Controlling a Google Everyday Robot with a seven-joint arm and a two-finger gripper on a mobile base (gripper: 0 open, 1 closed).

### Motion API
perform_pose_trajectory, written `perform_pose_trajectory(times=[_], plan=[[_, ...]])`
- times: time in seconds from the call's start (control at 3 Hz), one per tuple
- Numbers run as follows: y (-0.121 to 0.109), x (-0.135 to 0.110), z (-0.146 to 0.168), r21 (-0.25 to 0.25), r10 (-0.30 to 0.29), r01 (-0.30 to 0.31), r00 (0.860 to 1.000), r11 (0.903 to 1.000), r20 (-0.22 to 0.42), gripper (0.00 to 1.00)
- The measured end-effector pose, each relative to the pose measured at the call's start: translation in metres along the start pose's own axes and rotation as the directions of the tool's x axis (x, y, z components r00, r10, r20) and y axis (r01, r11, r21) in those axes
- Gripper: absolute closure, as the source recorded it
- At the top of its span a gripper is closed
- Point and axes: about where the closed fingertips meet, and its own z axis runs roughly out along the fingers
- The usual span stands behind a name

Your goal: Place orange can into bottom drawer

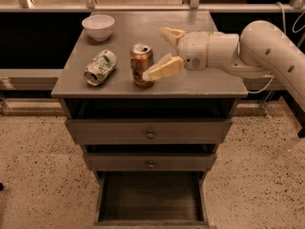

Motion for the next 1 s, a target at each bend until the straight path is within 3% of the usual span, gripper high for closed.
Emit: perform_pose_trajectory(times=[0.33,0.67,1.0], plan=[[0.002,-0.02,-0.008,0.013,-0.051,0.051,0.999,0.9986,-0.002,0.0],[0.005,-0.023,-0.002,0.002,-0.053,0.053,0.999,0.9986,-0.01,0.0],[0.0,-0.006,0.018,-0.012,-0.01,0.01,0.999,0.9999,-0.041,0.0]])
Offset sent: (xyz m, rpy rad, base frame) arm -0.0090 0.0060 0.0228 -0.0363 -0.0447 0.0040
